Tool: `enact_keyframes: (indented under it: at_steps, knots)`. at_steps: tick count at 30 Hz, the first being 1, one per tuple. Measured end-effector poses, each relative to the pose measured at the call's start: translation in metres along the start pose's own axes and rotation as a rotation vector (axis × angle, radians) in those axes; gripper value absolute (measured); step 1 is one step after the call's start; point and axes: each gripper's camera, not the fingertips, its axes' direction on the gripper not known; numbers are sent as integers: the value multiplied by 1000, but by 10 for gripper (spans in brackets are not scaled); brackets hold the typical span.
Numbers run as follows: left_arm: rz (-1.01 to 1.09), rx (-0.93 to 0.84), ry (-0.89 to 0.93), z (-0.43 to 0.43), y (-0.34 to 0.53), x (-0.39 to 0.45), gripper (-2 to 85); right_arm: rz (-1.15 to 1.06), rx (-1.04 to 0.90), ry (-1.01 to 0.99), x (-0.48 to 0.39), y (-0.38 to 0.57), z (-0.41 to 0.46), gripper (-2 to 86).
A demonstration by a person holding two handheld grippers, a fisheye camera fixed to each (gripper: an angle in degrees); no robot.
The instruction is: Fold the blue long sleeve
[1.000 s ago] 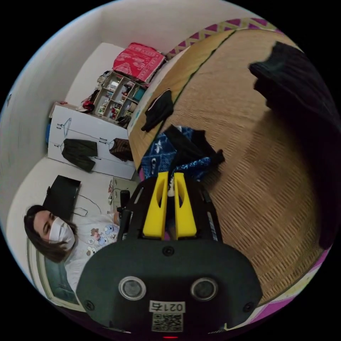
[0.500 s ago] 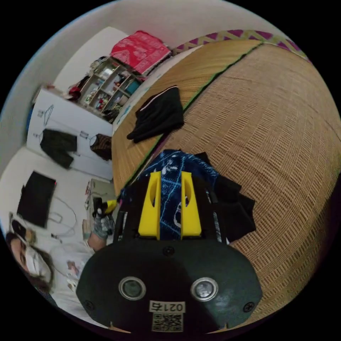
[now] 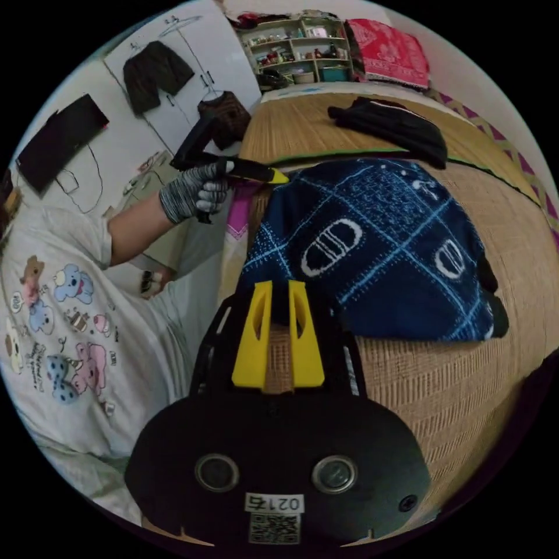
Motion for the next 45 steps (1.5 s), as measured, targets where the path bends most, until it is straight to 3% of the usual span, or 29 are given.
enact_keyframes:
  at_steps: [3,6,8,10,17,22,28,35,39,43,45]
  knots:
    - [6,88,41,-15,10,8,6,195,188,38,37,28,-50,72]
    - [-41,81,162,-12,16,10,89,619,391,73,111,80,-87,105]
    - [-70,20,221,2,14,12,123,835,446,-48,167,116,-85,126]
    - [-83,-31,204,20,11,20,135,897,480,-181,196,131,-76,131]
    - [-98,-105,191,49,-3,37,114,968,585,-411,258,134,-60,104]
    - [-100,-176,217,85,-10,49,32,929,528,-496,282,113,-41,63]
    - [-17,-121,278,74,-23,90,-7,833,571,-477,278,111,-72,53]
    - [298,-133,304,117,-109,235,-8,754,710,-234,274,148,-210,53]
    - [492,-112,343,192,-170,373,-3,797,846,-33,273,203,-295,54]
    - [562,-135,325,285,-208,486,43,906,990,244,267,275,-353,84]
    - [539,-126,217,315,-212,506,65,1074,904,343,280,296,-348,140]
